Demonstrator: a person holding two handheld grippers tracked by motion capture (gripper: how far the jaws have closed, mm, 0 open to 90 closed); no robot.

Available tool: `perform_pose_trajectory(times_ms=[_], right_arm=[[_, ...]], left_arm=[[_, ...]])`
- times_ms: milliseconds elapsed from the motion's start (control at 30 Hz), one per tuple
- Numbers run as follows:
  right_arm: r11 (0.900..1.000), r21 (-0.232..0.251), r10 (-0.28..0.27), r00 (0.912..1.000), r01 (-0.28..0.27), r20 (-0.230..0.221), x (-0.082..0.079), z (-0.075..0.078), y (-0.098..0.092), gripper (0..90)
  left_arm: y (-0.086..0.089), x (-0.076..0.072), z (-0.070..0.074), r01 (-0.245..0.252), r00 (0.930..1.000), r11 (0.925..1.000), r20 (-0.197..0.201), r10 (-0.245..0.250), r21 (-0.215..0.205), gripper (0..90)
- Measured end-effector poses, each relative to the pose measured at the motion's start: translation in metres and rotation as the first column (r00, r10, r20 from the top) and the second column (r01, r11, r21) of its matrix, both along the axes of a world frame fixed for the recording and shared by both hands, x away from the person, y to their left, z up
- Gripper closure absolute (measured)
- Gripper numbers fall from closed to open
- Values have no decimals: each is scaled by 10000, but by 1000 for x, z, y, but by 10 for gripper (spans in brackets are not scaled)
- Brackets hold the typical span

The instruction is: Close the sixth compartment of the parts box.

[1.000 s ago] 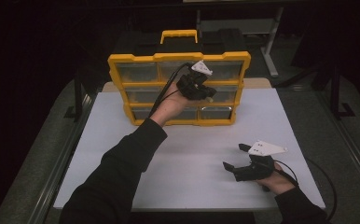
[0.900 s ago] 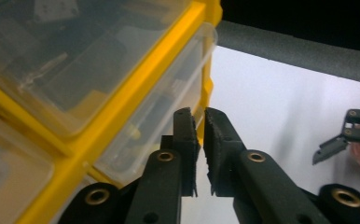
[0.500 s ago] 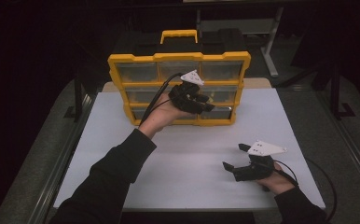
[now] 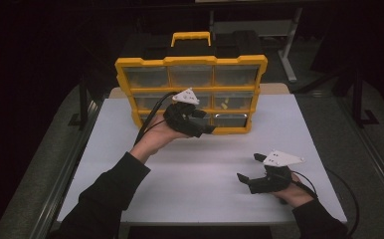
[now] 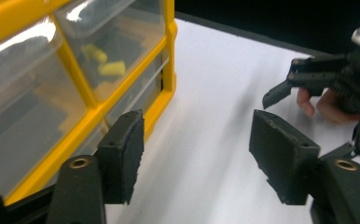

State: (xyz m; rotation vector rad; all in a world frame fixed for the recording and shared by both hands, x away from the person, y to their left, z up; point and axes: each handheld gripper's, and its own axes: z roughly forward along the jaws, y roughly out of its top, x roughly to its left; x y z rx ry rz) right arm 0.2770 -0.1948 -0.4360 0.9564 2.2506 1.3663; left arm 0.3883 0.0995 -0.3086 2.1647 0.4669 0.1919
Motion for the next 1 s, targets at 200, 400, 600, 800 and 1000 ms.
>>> perform_pose_trajectory(times_ms=[200, 400, 600, 800, 1000], right_arm=[[10000, -6, 24, 10000, -24, -22, 0, 0, 0, 74], [10000, -9, 43, 10000, -43, -63, 0, -1, 0, 74], [10000, -7, 70, 9999, -70, -101, 0, -1, 0, 75], [9999, -56, 96, 9998, -97, -152, 1, -1, 1, 76], [9999, -64, 99, 9998, -100, -161, 1, -2, 1, 76]], left_arm=[[12, -6, -9, -35, 10000, 10000, 79, 35, 47, 272], [24, -13, -18, -46, 9998, 10000, 169, 46, -6, 213], [39, -21, -28, -138, 9995, 9998, 272, 142, -157, 154], [56, -29, -43, -225, 9996, 9992, 170, 231, -338, 130], [74, -34, -59, -512, 9987, 9979, -13, 512, -409, 87]])
